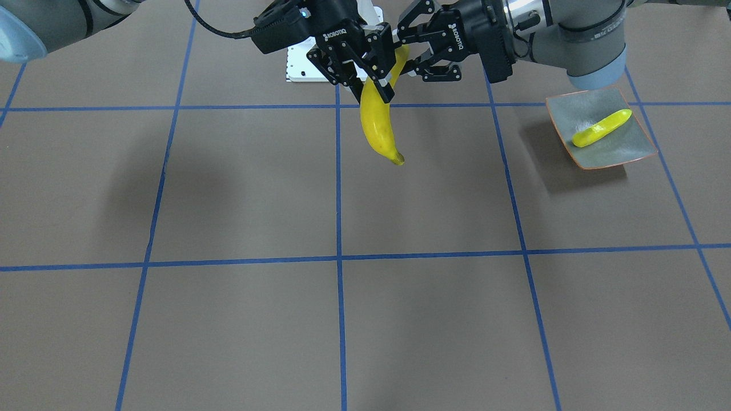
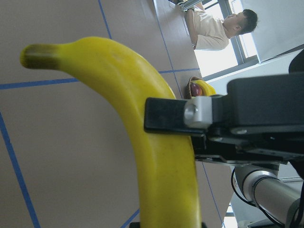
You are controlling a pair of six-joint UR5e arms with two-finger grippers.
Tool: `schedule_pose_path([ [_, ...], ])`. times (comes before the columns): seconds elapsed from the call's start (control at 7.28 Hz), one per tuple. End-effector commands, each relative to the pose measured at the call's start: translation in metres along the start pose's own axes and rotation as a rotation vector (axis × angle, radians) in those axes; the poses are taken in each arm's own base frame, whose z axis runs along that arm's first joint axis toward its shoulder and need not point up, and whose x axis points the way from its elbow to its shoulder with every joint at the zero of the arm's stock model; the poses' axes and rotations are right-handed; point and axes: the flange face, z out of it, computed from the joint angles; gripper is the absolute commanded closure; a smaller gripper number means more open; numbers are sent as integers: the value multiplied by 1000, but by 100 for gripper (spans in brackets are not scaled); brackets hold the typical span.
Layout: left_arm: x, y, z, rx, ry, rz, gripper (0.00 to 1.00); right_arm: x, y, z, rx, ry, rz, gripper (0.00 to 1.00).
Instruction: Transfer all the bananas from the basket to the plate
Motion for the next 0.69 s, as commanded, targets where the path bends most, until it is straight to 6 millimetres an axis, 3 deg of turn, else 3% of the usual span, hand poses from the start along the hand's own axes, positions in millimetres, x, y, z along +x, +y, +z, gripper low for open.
schedule_pose_path([
  [0.0,-1,3,-4,2,-1,2,100,1,-2,0,18,-3,-16,9],
  [0.14,-2,3,-4,2,-3,-1,100,2,-5,-8,54,-25,-59,0],
  [0.27,-8,5,-6,2,-13,-9,100,5,-5,-19,51,-39,-99,0],
  [0.41,-20,10,-13,3,-32,-24,100,17,-14,-28,62,-38,-119,0],
  [0.55,-42,19,-31,3,-71,-13,100,37,-35,-34,72,-9,-152,0],
])
